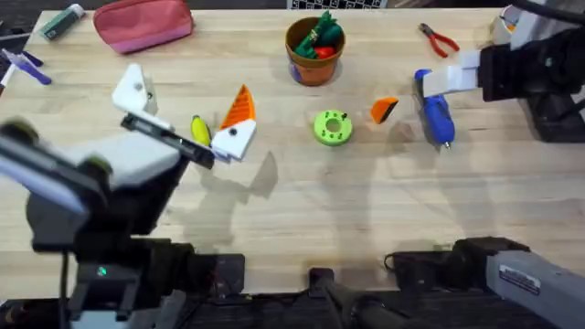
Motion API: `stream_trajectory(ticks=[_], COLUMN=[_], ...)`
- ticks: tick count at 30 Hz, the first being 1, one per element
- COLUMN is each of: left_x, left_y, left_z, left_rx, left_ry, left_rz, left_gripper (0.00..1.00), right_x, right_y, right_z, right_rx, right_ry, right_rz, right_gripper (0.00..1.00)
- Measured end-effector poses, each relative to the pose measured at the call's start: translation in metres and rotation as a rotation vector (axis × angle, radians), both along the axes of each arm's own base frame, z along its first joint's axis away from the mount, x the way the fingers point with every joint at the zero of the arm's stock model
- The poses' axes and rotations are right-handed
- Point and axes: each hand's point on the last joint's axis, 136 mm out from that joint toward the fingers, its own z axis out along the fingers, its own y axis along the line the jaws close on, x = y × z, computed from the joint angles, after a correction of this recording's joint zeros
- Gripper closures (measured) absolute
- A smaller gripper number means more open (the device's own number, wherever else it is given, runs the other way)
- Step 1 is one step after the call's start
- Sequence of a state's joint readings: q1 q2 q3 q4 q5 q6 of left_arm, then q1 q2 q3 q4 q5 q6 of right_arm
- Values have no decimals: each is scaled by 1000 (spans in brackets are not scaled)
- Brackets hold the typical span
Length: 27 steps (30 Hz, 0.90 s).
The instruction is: Pick up the gripper from the table and insert it into the empty holder that is missing its gripper. Then pick up a screw, insert it into the mounting hole, and use the screwdriver to tighten it. Finally, clean up the table by picking up the vegetable and placing it into the bucket.
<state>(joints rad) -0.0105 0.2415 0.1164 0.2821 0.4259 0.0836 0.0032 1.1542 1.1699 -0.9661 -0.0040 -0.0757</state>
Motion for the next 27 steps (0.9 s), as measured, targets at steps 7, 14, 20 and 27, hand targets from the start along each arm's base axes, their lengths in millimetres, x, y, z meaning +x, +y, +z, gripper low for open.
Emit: stream_trajectory(ticks=[7, 14, 20, 27], left_x=[-24, -37, -41, -48], left_y=[-10, -32, -44, -51], left_z=[6, -13, -56, -79], left_rx=[-12, -5, -53, -76], left_ry=[-126, -60, 169, 290], left_rz=[-72, -226, -318, -374], left_gripper=[14, 14, 16, 15], right_x=[0, 0, 0, 0], right_y=[0, 0, 0, 0], right_z=[0, 0, 0, 0], right_rx=[0, 0, 0, 0], right_ry=[0, 0, 0, 0], right_rz=[0, 0, 0, 0], right_gripper=[8, 8, 8, 8])
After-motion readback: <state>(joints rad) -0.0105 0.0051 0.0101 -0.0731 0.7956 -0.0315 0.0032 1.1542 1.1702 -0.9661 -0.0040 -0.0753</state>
